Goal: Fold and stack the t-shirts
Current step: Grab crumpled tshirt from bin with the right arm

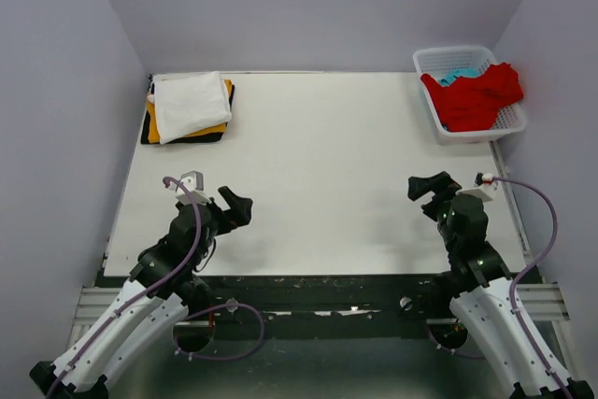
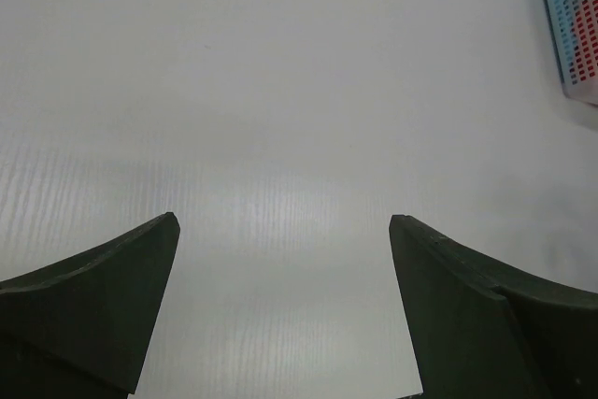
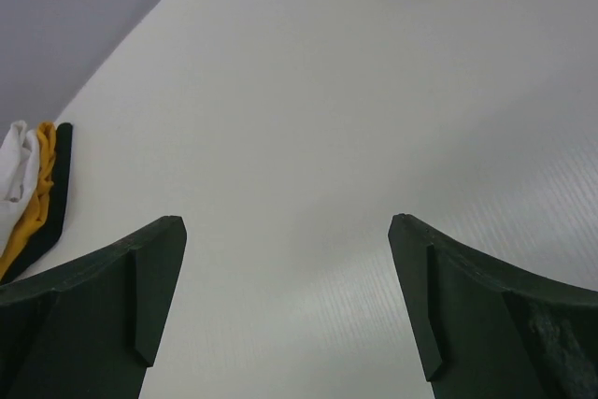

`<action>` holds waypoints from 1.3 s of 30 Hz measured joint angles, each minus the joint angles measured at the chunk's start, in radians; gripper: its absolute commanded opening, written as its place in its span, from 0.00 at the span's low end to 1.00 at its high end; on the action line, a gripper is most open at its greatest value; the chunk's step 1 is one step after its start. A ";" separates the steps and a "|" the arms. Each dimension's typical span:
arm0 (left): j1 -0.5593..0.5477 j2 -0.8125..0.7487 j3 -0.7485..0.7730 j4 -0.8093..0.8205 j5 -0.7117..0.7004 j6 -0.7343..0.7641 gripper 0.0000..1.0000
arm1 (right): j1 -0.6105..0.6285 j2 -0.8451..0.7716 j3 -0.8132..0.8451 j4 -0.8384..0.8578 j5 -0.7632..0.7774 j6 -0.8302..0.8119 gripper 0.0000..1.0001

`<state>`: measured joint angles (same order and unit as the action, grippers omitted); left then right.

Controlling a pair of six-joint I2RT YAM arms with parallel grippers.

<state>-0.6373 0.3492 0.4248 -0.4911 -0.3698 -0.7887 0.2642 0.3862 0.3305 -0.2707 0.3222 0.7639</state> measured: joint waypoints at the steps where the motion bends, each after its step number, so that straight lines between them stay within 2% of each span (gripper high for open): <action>1: 0.000 0.006 0.000 0.006 0.002 0.001 0.98 | 0.000 0.005 0.000 0.009 0.001 -0.002 1.00; 7: 0.000 0.040 -0.001 0.040 0.014 0.006 0.99 | 0.000 0.058 0.002 0.082 0.000 -0.025 1.00; 11: 0.000 0.067 -0.001 0.069 0.024 0.013 0.99 | 0.000 0.197 0.048 0.199 0.001 -0.093 1.00; 13: 0.000 0.079 -0.001 0.084 0.030 0.016 0.98 | 0.000 0.346 0.163 0.204 0.034 -0.126 1.00; 18: 0.000 0.125 -0.001 0.101 0.040 0.022 0.99 | -0.042 0.819 0.655 0.180 0.094 -0.199 1.00; 21: 0.000 0.137 -0.001 0.101 0.041 0.026 0.99 | -0.109 1.062 0.928 0.122 0.121 -0.231 1.00; 24: 0.000 0.137 -0.001 0.102 0.041 0.029 0.99 | -0.204 1.255 1.129 0.069 0.126 -0.245 1.00; 27: 0.000 0.138 -0.001 0.106 0.040 0.033 0.98 | -0.315 1.423 1.279 0.020 0.098 -0.239 1.00; 31: 0.000 0.151 -0.001 0.111 0.040 0.041 0.99 | -0.402 1.613 1.441 -0.023 0.080 -0.224 1.00; 35: 0.000 0.173 -0.002 0.124 0.040 0.048 0.98 | -0.414 1.774 1.570 -0.021 0.084 -0.204 1.00; 39: 0.000 0.207 -0.002 0.131 0.026 0.056 0.98 | -0.409 1.876 1.599 0.006 0.089 -0.152 0.97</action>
<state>-0.6369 0.5564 0.4225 -0.3599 -0.3443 -0.7330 -0.1448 2.2627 1.9293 -0.2642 0.4107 0.6121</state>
